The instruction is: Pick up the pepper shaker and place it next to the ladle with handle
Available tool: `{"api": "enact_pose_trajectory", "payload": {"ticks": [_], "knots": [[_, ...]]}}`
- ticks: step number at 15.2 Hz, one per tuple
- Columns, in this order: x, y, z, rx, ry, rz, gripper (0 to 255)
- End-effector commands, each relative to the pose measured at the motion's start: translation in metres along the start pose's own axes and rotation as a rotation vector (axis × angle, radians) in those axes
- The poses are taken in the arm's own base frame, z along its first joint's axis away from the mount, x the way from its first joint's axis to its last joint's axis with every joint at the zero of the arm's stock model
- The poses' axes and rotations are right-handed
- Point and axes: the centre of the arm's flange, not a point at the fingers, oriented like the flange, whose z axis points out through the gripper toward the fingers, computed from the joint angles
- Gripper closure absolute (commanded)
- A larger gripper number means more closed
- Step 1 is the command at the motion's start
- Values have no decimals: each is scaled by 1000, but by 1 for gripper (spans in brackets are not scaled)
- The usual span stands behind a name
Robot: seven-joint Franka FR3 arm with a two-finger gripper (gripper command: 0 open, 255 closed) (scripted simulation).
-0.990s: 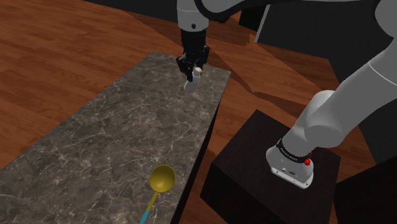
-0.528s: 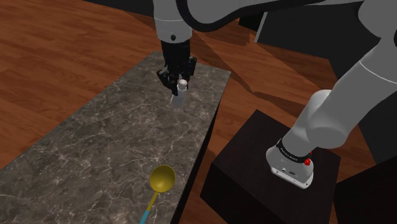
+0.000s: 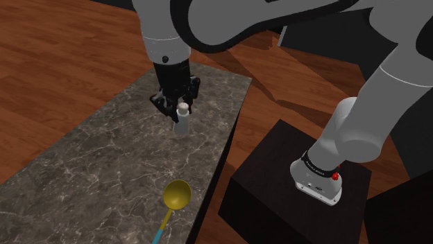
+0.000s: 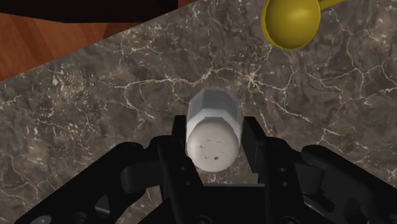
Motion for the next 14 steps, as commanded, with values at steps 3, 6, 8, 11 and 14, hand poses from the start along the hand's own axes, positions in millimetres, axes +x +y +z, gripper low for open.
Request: {"api": "enact_pose_trajectory", "payload": {"ticks": [3,6,8,11,14], "knots": [[1,-2,21,0,0,1,255],[3,-3,37,0,0,1,255],[3,-3,47,0,0,1,255],[5,-4,63,0,0,1,255],[6,-5,79,0,0,1,255]]}}
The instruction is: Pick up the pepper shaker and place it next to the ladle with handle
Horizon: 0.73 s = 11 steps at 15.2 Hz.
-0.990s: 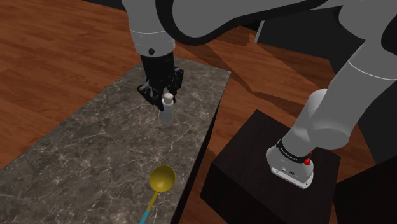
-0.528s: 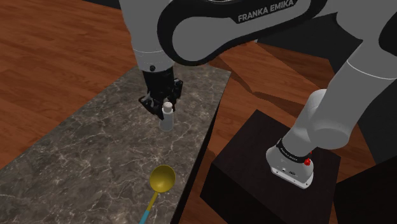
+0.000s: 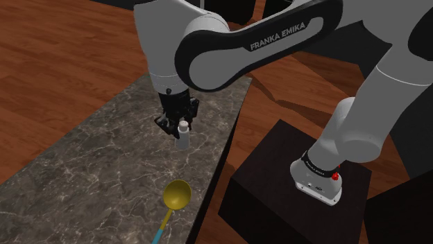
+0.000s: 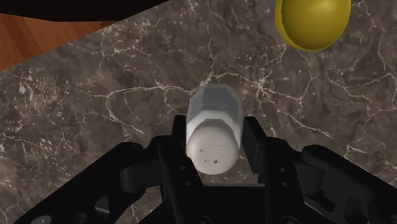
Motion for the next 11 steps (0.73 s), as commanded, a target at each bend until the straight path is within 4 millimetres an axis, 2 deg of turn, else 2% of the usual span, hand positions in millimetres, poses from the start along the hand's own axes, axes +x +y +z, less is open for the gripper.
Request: {"api": "enact_pose_trajectory", "payload": {"ticks": [1,11], "knots": [[0,0,12,0,0,0,255],[5,-2,64,0,0,0,255]]}}
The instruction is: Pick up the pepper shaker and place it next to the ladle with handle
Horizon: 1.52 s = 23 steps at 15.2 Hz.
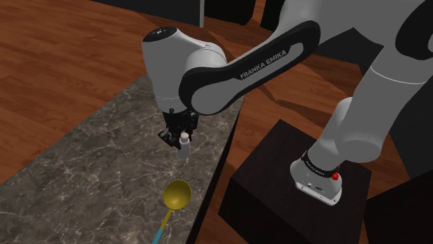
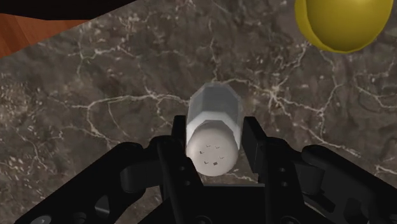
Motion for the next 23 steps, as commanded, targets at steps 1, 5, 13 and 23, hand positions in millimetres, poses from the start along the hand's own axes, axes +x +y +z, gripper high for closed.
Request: {"api": "enact_pose_trajectory", "payload": {"ticks": [1,5,13,23], "knots": [[0,-1,11,0,0,0,255],[2,-1,28,0,0,0,255],[2,-1,28,0,0,0,0],[2,-1,-22,0,0,0,0]]}}
